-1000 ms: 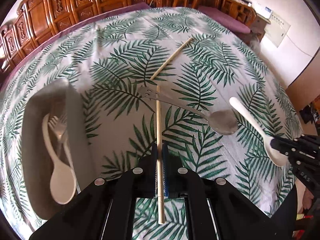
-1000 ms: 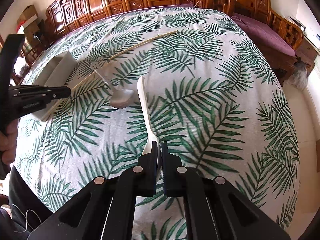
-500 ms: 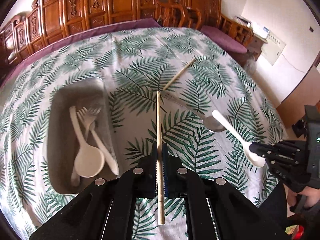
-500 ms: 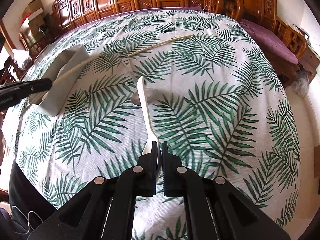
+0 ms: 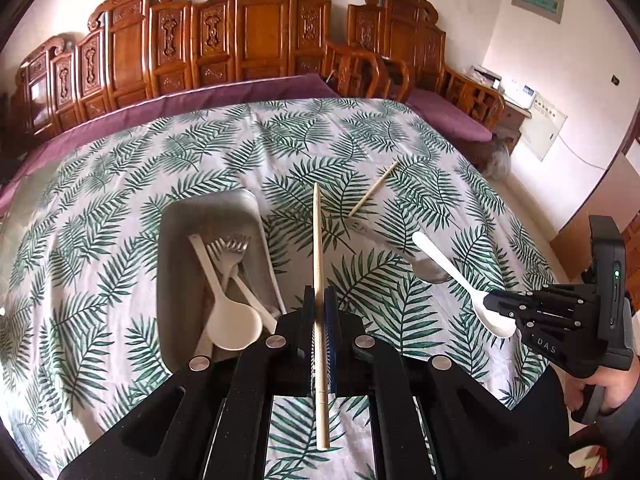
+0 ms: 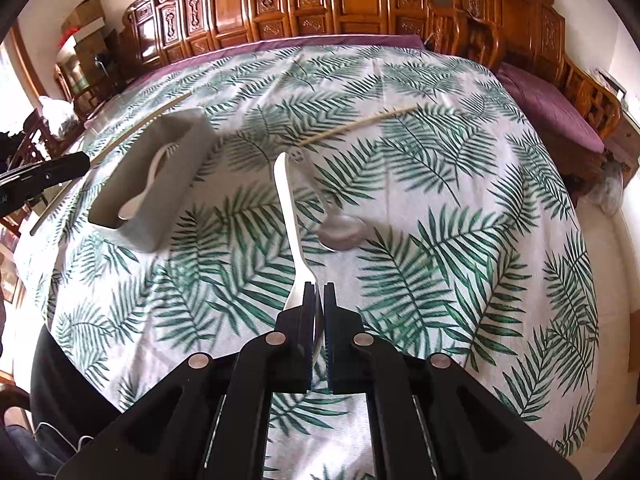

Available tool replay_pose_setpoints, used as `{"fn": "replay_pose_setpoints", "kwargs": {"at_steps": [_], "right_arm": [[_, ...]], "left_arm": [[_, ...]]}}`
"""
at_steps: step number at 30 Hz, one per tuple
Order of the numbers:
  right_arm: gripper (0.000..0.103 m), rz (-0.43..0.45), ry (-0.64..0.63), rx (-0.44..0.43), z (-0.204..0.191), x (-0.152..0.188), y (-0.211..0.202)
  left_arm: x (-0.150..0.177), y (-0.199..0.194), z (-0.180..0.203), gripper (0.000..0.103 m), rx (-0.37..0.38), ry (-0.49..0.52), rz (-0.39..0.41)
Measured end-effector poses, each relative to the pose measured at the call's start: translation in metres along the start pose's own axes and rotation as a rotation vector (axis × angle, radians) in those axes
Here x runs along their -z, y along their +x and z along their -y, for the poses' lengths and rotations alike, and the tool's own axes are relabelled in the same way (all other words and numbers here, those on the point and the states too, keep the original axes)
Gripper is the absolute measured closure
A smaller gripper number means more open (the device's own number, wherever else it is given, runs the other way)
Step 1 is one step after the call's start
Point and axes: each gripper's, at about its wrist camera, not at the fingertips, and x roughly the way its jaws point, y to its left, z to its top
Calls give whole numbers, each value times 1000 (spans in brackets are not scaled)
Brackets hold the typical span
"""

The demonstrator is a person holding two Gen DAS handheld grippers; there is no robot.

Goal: Organize utensils
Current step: 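Carry the chopstick into the grey tray and open the left tool while the right tool holds the spoon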

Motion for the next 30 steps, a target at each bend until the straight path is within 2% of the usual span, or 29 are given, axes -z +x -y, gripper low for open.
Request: {"fn": "replay_pose_setpoints", "kwargs": {"at_steps": [7, 12, 20, 30], "right_arm": [[98, 11, -29, -17, -21, -11, -5], [98, 14, -44, -26, -34, -21, -7], [98, 10, -79, -34, -57, -34, -2], [98, -14, -127, -26, -78, -47, 14]], "left_arm": [[0, -11, -14, 99, -4, -4, 27], [-2, -3, -34, 99, -7, -34, 28], [-4, 22, -70, 99, -20, -68, -3], [-5, 58, -92, 99, -31, -68, -58]]}}
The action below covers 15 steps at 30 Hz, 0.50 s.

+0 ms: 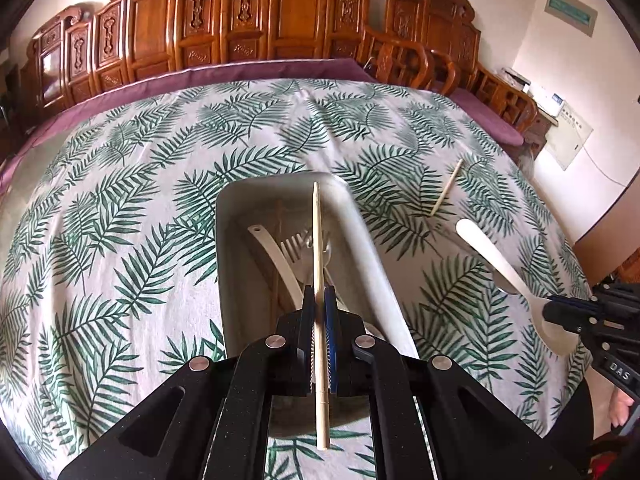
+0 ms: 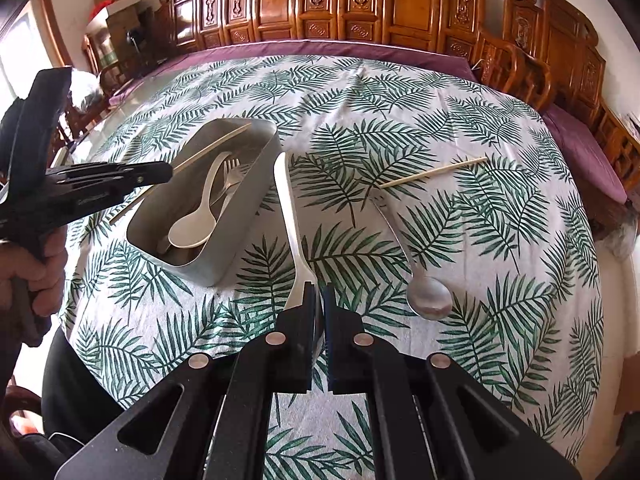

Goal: Organize utensils
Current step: 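Carry the chopstick into the grey tray and open the left tool while the right tool holds the spoon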

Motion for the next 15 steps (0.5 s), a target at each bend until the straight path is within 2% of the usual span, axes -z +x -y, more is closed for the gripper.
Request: {"fn": "replay_pose_setpoints", "kwargs": {"at_steps": [15], "right_arm": [[98, -25, -11, 10, -1, -1, 8]], "left_arm": [[-4, 32, -4, 99, -2, -12, -38]]}}
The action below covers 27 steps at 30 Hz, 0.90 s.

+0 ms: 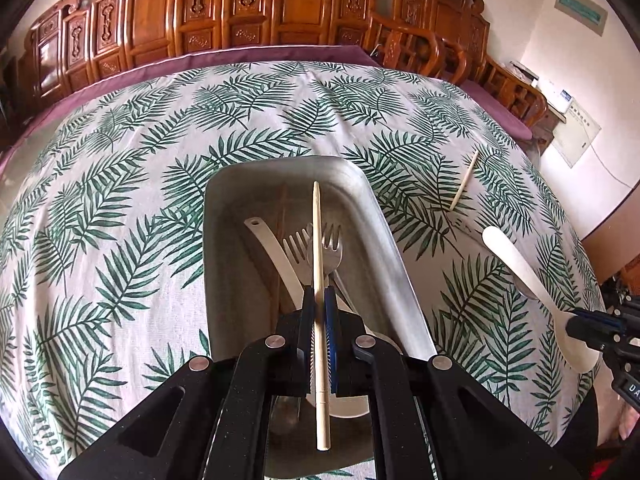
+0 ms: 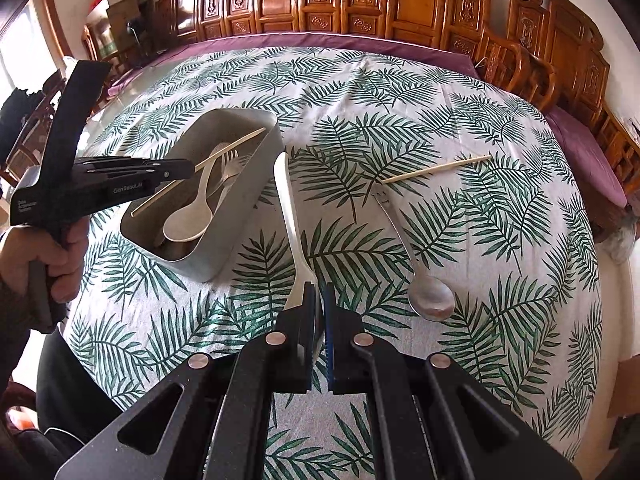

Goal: Organize utensils
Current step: 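Carry the chopstick into the grey tray and open the left tool while the right tool holds the spoon, then lower the white spoon into the grey tray and open the right tool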

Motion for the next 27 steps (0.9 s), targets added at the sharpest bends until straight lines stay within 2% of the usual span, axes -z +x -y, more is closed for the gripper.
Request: {"fn": "replay_pose_setpoints", "kwargs": {"at_steps": [10, 22, 23, 27], "right_arm": [[98, -2, -18, -14, -11, -4, 4], [98, 12, -45, -62, -45, -27, 18], [98, 14, -41, -70, -47, -30, 20], [98, 15, -36, -85, -58, -43, 28]], "left_arm": [[0, -15, -3, 99, 6, -6, 29], [16, -66, -26, 98, -33, -33, 92], [17, -72, -29, 97, -36, -37, 102], [20, -90, -37, 76, -46, -49, 145]]}}
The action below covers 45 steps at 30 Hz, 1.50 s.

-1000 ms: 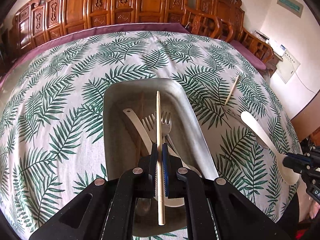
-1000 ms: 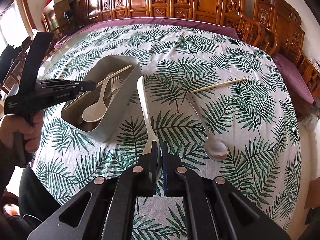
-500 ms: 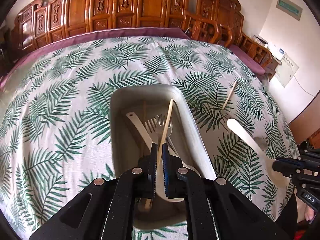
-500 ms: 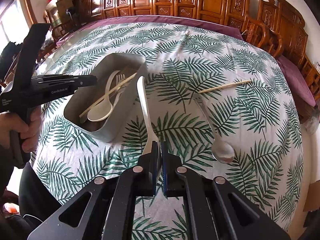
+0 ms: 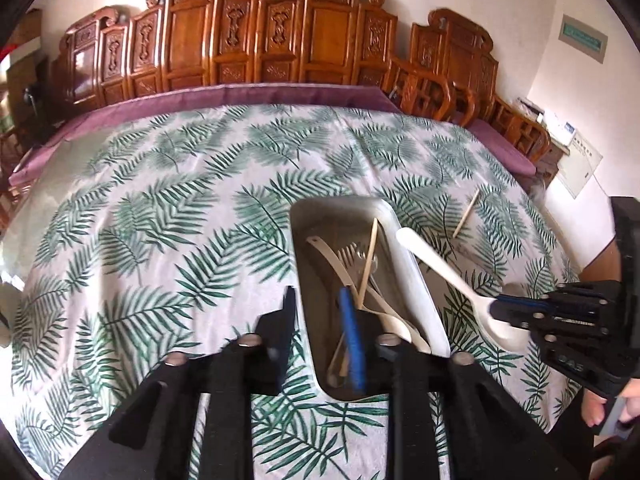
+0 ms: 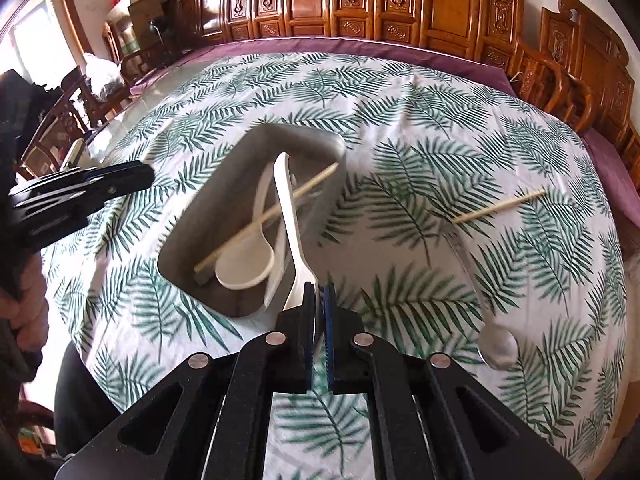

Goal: Organize utensils
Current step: 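Lower the white spoon into the grey tray and open the right tool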

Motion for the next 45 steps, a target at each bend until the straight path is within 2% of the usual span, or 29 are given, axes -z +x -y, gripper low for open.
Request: {"fn": "replay_pose_setpoints", "kwargs": {"at_steps": [2, 4, 6, 12, 15, 26, 31, 37, 45], "right_arm": [[98, -1, 9, -10, -3, -7, 5], [98, -2, 19, -14, -7, -14, 9], [98, -6, 29, -22, -10, -19, 13], [98, -21, 39, -13, -22, -32, 28], [98, -31, 32, 7, -28, -36, 37], [97, -67, 33, 43, -39, -44, 64], [93, -84, 44, 12, -43, -44, 70], [93, -62, 33, -43, -44, -38, 60], [93, 12, 36, -24, -19, -22, 20]], "left_arm": [[-1, -8, -4, 72, -12, -1, 18], [-2, -14, -7, 64, -21, 3, 36], [-3, -20, -11, 49, -29, 6, 55], [-5, -36, -25, 33, -82, -1, 121], [-6, -43, -30, 28, -81, -6, 136], [1, -55, -41, 25, -96, -17, 156], [3, -62, -42, 25, -92, -23, 163], [6, -64, -34, 25, -92, -14, 158], [4, -62, -14, 25, -79, 18, 151]]}}
